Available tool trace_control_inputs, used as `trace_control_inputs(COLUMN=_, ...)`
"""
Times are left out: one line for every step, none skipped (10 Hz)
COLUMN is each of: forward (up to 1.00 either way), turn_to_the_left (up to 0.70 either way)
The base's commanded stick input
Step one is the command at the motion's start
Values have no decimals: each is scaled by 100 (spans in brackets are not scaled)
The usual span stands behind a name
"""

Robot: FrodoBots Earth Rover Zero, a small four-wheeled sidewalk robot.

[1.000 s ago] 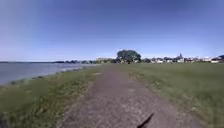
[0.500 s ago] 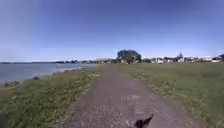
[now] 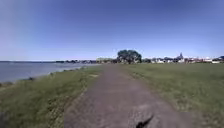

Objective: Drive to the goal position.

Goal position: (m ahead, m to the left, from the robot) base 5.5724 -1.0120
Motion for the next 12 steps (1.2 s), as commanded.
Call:
trace_control_inputs(forward=70, turn_to_the_left=0)
trace_control_inputs(forward=70, turn_to_the_left=0)
trace_control_inputs(forward=70, turn_to_the_left=0)
trace_control_inputs(forward=70, turn_to_the_left=0)
trace_control_inputs(forward=70, turn_to_the_left=0)
trace_control_inputs(forward=70, turn_to_the_left=0)
trace_control_inputs(forward=70, turn_to_the_left=0)
trace_control_inputs(forward=70, turn_to_the_left=0)
trace_control_inputs(forward=70, turn_to_the_left=0)
trace_control_inputs(forward=70, turn_to_the_left=0)
trace_control_inputs(forward=70, turn_to_the_left=0)
trace_control_inputs(forward=70, turn_to_the_left=0)
